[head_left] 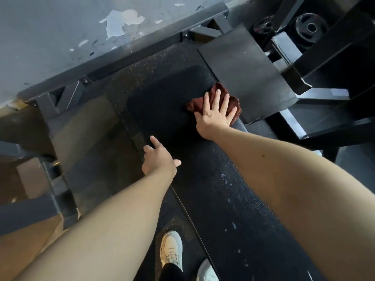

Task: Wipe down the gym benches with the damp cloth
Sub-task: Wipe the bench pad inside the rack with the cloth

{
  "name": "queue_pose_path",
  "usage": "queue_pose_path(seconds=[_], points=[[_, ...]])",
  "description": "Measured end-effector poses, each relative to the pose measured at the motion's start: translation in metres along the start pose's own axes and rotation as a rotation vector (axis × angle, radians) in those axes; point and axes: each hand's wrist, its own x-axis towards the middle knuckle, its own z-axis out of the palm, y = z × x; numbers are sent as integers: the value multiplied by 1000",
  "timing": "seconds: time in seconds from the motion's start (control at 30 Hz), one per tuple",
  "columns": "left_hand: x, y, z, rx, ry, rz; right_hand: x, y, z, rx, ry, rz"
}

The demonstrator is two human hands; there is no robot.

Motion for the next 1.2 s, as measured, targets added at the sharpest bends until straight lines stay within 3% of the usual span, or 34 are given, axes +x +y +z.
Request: queue_pose_path(seconds=[0.17,0.33,0.6,0.77,0.93,1.03,1.2], points=[[1,5,-2,-36,-16,-37,-56,30,25,-7,93,-156],[-2,6,-4,-50,-16,-41,-119,55,51,-26,30,-206],[0,2,-1,-39,2,-40,-48,64,14,30,30,70],[-2,-1,2,-89,23,-11,-74,54,32,54,131,129],[-8,-10,5,-180,35,0,-147,40,70,45,85,24],[-13,-17,8,-218,65,13,-141,65,62,-15,59,-48],[-25,-24,19,-315,111,10,-86,96,31,106,59,285]])
